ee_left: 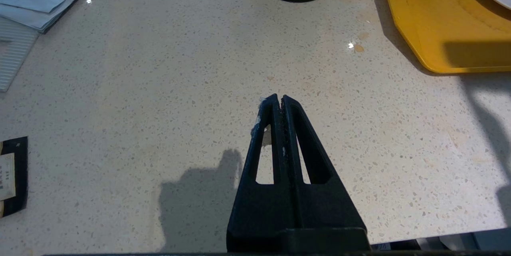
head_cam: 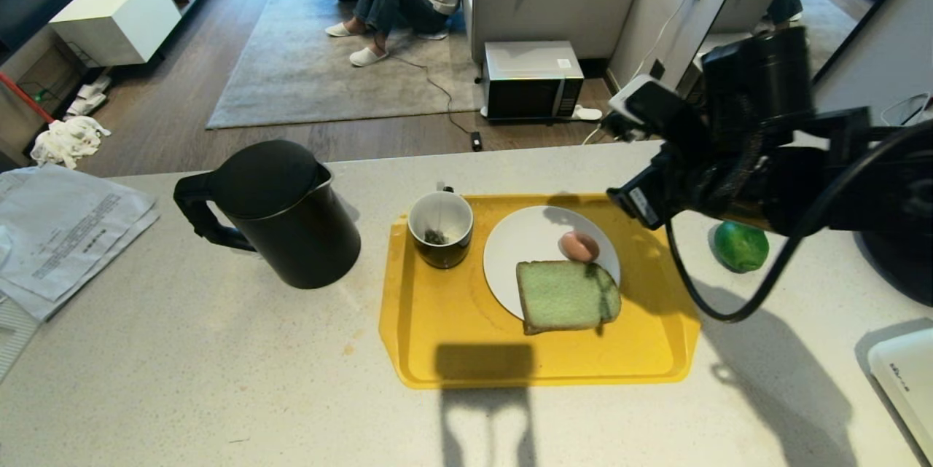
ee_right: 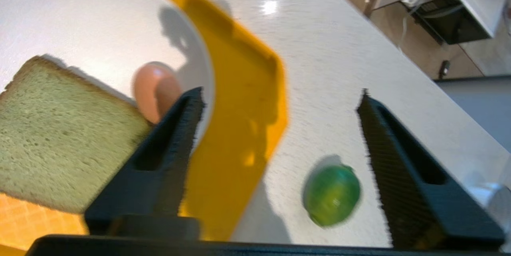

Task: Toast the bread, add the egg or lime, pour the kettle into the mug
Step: Pick up the kettle

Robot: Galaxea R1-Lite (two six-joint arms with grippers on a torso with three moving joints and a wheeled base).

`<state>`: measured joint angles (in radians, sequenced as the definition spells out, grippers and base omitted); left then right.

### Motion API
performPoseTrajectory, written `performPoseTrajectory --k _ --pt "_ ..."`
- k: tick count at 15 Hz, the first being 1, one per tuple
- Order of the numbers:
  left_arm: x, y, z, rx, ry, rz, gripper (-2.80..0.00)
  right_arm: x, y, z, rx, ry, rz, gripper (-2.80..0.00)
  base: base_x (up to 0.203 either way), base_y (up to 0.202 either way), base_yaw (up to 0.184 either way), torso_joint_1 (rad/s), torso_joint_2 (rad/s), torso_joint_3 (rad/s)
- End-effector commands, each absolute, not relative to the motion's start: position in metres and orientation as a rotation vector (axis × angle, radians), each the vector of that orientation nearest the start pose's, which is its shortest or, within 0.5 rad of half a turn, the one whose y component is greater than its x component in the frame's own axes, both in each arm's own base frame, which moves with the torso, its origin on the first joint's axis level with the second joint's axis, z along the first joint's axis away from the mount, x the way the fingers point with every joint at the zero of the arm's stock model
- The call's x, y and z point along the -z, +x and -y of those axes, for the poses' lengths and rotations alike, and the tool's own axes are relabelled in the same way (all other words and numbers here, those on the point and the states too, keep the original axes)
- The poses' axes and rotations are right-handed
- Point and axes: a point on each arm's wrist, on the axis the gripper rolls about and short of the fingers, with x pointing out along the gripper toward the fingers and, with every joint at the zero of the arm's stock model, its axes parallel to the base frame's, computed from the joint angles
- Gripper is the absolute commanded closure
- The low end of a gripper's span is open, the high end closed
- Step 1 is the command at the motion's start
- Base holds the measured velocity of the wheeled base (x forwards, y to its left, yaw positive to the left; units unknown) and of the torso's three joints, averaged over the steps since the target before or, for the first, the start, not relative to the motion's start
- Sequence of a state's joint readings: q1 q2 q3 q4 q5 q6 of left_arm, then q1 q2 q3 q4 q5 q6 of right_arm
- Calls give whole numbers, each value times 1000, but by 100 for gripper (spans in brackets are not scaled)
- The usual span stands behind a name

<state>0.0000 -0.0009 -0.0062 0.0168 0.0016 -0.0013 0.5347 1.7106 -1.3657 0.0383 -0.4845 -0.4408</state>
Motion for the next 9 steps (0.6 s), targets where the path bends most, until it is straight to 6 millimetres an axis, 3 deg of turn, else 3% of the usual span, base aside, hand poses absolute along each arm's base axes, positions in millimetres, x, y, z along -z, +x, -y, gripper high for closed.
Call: performPoseTrajectory --k 1,5,9 --pt "-75 -23 0 -2 -2 -9 0 -316 232 -115 -58 -534 -202 0 0 0 0 0 0 0" --pt "-75 -23 0 -2 -2 -9 0 -334 159 -53 38 -390 -101 0 0 0 0 0 0 0" --pt "-75 -23 0 -2 -2 -9 0 -317 98 -14 75 -178 -39 0 0 0 0 0 0 0"
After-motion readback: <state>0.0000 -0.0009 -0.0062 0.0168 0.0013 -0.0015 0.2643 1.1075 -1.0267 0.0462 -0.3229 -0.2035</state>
